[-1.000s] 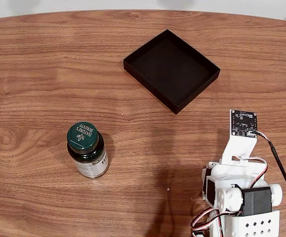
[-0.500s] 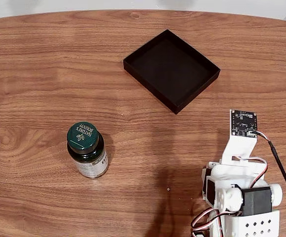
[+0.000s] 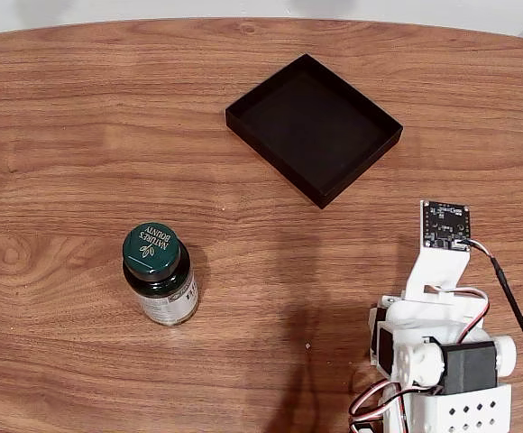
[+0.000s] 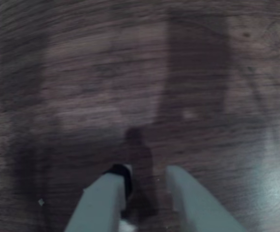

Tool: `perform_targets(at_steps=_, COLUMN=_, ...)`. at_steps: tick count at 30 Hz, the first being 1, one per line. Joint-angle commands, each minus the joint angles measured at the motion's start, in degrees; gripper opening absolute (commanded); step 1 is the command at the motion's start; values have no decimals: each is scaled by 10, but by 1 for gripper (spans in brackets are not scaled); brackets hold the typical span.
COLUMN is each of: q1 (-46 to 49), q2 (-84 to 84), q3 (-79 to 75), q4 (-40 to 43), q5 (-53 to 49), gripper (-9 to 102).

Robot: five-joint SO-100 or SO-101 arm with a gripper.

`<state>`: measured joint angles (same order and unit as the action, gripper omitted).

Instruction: Pick up the pill bottle and place it in the black box.

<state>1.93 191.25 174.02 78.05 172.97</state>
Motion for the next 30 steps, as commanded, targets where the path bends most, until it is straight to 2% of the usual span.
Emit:
perform_targets(at_steps=1, q1=0, q2=1, q3=-4, q4=86, q5=-16, gripper=5)
perform_targets(at_steps=22, q1=-6, q2=1, q3=-4, q4=86, q5=-15, gripper=5)
perform_targets(at_steps=27, q1=-39, q2=1, q3=-4, q4=86, q5=-8, gripper=5)
perform_targets(at_steps=30, q1=-72, q2=0, q3=-4, q4=88, q5=-1, gripper=10)
